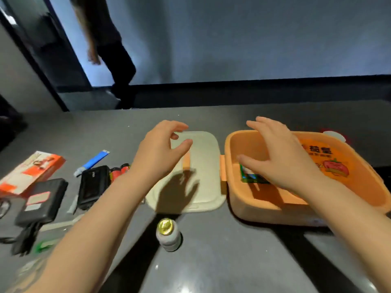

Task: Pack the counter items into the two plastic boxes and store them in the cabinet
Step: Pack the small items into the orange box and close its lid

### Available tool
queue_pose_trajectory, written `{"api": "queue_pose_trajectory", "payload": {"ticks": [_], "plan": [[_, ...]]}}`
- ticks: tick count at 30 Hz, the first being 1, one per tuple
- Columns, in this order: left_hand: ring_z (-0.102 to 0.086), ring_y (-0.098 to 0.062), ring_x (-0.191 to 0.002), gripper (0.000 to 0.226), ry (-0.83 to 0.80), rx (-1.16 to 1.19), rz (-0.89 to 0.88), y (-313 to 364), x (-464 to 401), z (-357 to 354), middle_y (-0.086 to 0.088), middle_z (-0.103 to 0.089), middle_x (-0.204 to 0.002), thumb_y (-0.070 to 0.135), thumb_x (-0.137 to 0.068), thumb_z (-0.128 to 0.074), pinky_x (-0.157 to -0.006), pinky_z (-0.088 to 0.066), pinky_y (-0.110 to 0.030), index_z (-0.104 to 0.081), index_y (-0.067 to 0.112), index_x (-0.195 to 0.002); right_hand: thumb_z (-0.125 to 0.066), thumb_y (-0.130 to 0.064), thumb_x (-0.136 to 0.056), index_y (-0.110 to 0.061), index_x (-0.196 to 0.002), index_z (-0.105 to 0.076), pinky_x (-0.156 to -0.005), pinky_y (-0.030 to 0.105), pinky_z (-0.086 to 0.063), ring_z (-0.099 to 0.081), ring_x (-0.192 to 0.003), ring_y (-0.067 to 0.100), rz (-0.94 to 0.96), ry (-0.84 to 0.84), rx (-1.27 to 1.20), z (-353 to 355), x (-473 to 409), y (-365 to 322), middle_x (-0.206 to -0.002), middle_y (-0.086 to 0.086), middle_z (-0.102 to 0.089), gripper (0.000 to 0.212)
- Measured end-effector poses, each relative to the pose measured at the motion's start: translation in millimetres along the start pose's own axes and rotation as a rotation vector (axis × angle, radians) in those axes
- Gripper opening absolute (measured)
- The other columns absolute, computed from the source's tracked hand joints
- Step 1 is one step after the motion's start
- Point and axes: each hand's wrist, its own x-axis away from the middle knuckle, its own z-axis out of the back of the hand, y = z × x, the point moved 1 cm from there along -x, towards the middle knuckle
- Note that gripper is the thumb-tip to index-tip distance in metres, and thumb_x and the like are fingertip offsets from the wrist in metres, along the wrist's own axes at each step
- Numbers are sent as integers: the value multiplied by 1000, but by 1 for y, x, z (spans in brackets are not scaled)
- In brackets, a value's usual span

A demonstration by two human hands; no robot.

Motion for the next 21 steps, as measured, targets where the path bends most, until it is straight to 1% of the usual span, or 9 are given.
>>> {"api": "queue_pose_trajectory", "payload": {"ticks": [4,6,8,10,13,15,17,19,21], "plan": [[-54,3,-86,25,103,-18,188,-53,68,45,17,-57,-103,29,-84,-64,-75,-45,-21,-62,29,-109,-65,-48,-80,-26,-137,-46,-107,23,-21,-33,-135,13,222,35,-226,-33,18,-82,-146,-4,-42,65],[-55,3,-87,25,133,-36,252,-74,100,56,13,-60,-105,24,-84,-66,-78,-40,-12,-63,27,-108,-69,-40,-81,-27,-135,-48,-107,22,-24,-34,-134,9,247,-34,-338,-59,35,-110,-143,-9,-43,60],[-53,2,-90,27,136,-63,301,-92,129,62,12,-60,-106,22,-83,-67,-78,-38,-9,-63,25,-110,-71,-40,-80,-29,-135,-48,-106,20,-24,-32,-134,6,227,-133,-403,-86,51,-127,-142,-13,-42,60],[-54,-3,-93,28,113,-81,358,-106,154,66,12,-59,-108,24,-84,-67,-78,-40,-17,-62,24,-111,-73,-43,-78,-31,-135,-47,-104,17,-23,-31,-132,2,198,-226,-419,-110,66,-133,-139,-16,-40,64],[-54,-6,-97,29,95,-113,429,-125,185,72,12,-58,-109,25,-83,-67,-73,-40,-16,-63,24,-112,-77,-45,-72,-35,-129,-50,-94,13,-29,-39,-119,-3,135,-302,-451,-130,83,-133,-126,-24,-44,64],[-55,-9,-104,30,90,-121,466,-136,200,77,10,-58,-111,23,-83,-68,-81,-43,-18,-63,22,-112,-80,-40,-69,-37,-121,-52,-84,12,-35,-48,-108,-2,87,-320,-458,-137,89,-133,-115,-25,-51,59],[-54,-12,-109,32,79,-137,502,-145,211,83,8,-58,-114,21,-82,-69,-89,-44,-27,-64,21,-113,-82,-34,-68,-40,-112,-52,-73,12,-39,-57,-95,0,44,-303,-452,-143,93,-132,-102,-24,-59,55],[-53,-13,-110,34,82,-145,531,-152,220,90,8,-58,-116,19,-81,-69,-90,-44,-29,-64,21,-114,-85,-31,-65,-42,-105,-49,-66,10,-40,-59,-87,-2,-14,-277,-464,-147,95,-130,-91,-23,-62,55],[-53,-10,-106,35,101,-148,535,-158,228,98,11,-57,-113,18,-79,-71,-86,-42,-25,-64,22,-113,-87,-32,-61,-40,-94,-49,-64,13,-43,-60,-83,-4,-58,-262,-475,-150,97,-126,-85,-23,-64,51]]}}
